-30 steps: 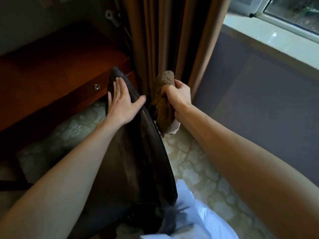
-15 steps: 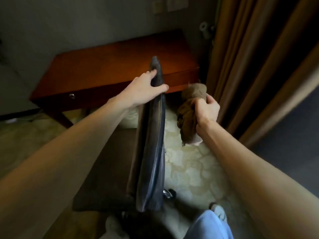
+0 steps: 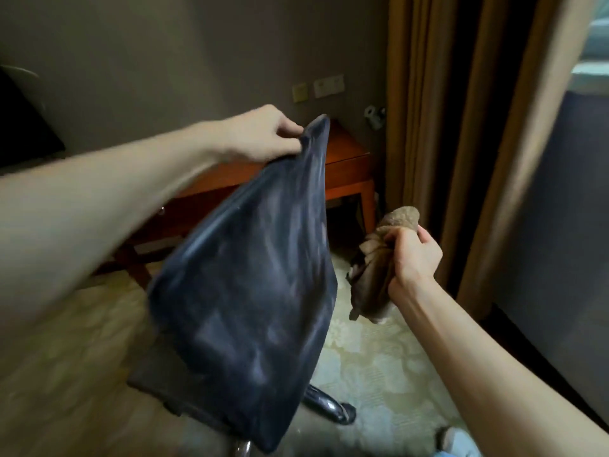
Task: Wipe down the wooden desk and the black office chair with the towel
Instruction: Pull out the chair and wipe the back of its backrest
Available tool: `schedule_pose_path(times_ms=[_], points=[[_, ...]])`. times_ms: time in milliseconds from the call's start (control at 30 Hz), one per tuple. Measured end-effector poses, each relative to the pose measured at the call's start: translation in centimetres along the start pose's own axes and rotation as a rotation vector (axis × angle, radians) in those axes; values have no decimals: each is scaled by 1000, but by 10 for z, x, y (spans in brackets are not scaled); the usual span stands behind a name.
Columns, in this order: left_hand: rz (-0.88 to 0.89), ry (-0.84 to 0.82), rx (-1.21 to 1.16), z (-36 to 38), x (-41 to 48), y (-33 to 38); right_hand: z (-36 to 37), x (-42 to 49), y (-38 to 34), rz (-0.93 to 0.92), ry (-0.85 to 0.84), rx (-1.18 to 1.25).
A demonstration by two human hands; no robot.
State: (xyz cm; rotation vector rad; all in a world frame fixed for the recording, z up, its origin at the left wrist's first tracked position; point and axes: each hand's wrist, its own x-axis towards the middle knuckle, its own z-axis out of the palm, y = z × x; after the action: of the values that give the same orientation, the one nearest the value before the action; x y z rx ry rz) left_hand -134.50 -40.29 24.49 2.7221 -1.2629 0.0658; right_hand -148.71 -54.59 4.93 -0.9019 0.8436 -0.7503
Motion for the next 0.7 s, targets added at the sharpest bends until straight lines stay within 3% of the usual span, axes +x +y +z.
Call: schedule_pose_path(times_ms=[100,200,300,433,567,700], points=[[21,-108,153,-8,-64,-2,-42,-44,23,-6,45,39],[-21,-177,60,-5,-150,-9,-56,-86,32,112,98,41],[-131,50,34,3,-226,-41,-48,-122,26,213,54,61],[-430,384,58,19,-278,-89,-28,-137,19,132,-178,71],[-641,408,138,18,-292,-117,-24,-143,14,131,-511,162],[-684,396,63,10,-306,-134,-28,-146,22,121,-477,130]])
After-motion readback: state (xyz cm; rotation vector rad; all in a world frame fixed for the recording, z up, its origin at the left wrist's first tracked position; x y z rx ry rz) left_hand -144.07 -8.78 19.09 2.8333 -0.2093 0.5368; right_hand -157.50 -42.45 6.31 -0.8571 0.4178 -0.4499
